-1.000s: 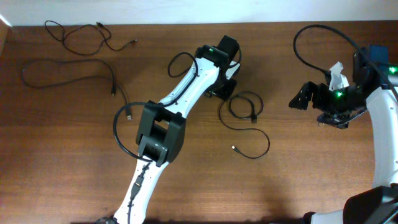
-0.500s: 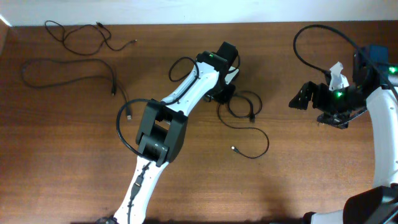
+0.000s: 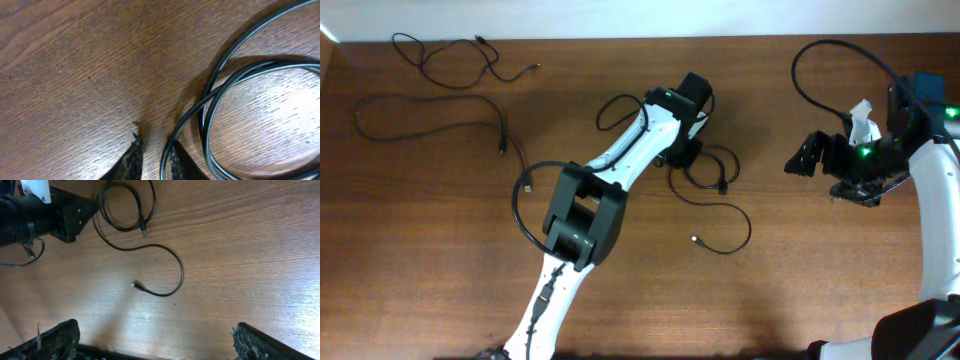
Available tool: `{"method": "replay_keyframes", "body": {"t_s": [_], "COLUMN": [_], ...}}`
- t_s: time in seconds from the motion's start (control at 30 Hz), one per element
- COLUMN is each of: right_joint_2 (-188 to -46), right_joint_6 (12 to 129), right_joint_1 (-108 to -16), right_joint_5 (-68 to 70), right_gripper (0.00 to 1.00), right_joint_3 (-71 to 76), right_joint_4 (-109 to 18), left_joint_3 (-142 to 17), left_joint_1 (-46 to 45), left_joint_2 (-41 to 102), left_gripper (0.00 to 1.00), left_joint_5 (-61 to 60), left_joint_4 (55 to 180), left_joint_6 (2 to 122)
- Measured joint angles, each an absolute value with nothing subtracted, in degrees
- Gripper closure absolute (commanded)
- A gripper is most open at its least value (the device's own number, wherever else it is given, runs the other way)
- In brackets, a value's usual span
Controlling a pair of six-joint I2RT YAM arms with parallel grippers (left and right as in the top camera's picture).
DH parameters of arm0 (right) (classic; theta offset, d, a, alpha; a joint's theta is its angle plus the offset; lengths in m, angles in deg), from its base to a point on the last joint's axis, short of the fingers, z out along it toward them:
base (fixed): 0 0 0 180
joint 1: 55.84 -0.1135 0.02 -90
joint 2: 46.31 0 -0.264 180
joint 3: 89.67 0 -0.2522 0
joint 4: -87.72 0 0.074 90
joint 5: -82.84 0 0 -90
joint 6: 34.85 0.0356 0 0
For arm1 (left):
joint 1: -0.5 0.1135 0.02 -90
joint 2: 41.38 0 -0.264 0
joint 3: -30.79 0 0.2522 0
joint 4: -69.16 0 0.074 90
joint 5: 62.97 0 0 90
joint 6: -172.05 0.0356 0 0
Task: Untangle cables
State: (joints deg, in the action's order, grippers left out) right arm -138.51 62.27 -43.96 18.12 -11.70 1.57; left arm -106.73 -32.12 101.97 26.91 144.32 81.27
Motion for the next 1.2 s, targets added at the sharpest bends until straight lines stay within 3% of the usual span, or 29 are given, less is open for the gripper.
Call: {"method": "replay_keyframes", "body": {"t_s": [0.37,0.6,0.87,1.2], "right_joint_2": [-138.51,-138.51,-138.51,-138.51], "right_joint_6": [62.27,62.25,64.02,64.39], "right_joint_1": [-43.96,-43.96,-43.96,-43.96], "right_joint_5": [18.12,18.12,19.76,29.55], "right_gripper": [0.02,0.01,0.02,0.02], "right_joint_3": [-11.70,-11.70,-11.68,-11.68], "right_joint_4": [0.66,-0.24,-1.75,-5.79], "left_joint_3": [-108.44,-123.08,-129.88,-129.86], "left_joint_1": [-32.27,-32.27,-32.38,-32.45], "left_joint_2": [101.66,96.05,84.81,84.53], "left_gripper": [1.00,1.00,1.00,1.00], "left_joint_5": [26.50,6.02,-9.39,-13.54], "left_joint_4": [151.51,157.33,157.61,158.36], "left_joint_6": [81.43,84.86,87.90,81.71]}}
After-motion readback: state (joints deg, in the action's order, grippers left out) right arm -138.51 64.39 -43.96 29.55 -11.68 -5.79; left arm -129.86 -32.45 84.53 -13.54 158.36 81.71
